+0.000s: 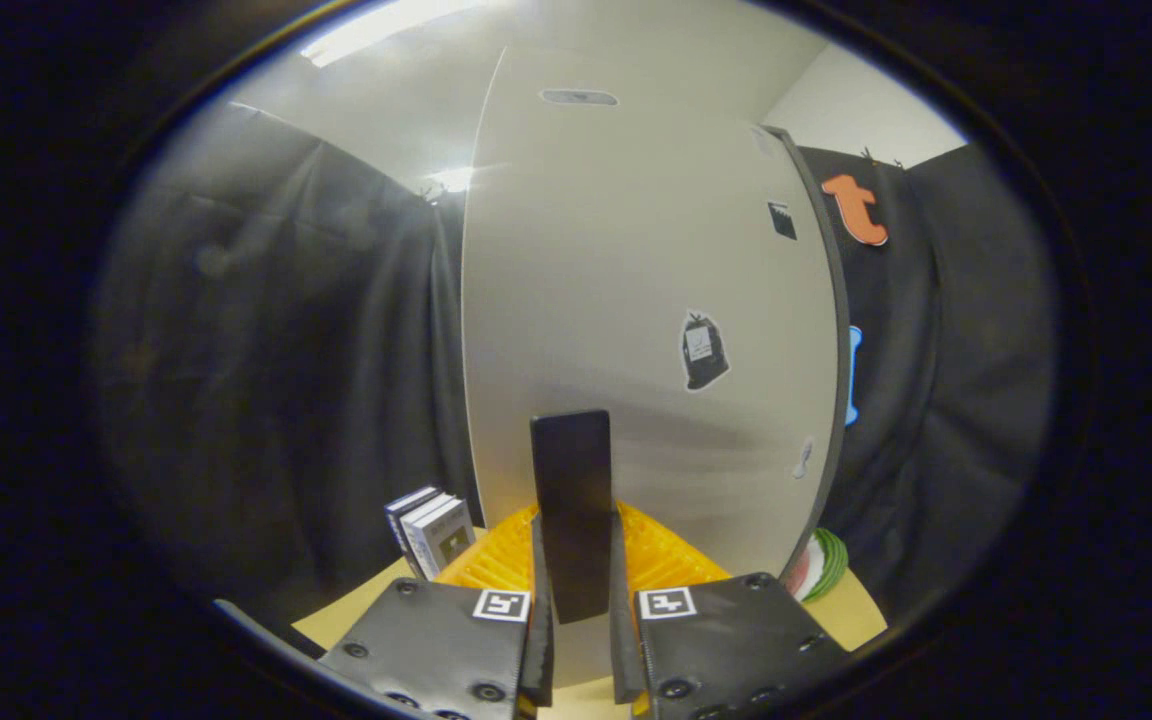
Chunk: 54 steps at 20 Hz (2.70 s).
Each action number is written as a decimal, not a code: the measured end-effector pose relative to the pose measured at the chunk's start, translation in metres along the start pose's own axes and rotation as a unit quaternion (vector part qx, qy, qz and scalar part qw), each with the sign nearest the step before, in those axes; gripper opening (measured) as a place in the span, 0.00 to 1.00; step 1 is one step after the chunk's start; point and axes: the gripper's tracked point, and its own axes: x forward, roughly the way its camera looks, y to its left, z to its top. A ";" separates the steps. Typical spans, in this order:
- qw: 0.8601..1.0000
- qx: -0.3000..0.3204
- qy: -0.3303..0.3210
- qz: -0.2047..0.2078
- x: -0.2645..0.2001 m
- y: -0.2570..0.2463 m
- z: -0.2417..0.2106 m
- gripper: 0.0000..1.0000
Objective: Open the shoe cabinet door, grab the shoes and put them into the shoe cabinet, then close the shoe cabinet door.
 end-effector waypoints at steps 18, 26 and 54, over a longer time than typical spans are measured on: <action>0.994 -0.013 0.005 -0.106 -0.103 -0.159 0.004 0.05; 0.997 0.016 0.019 -0.075 -0.107 -0.217 0.005 0.03; 0.986 0.056 0.147 -0.061 -0.077 -0.028 -0.242 0.21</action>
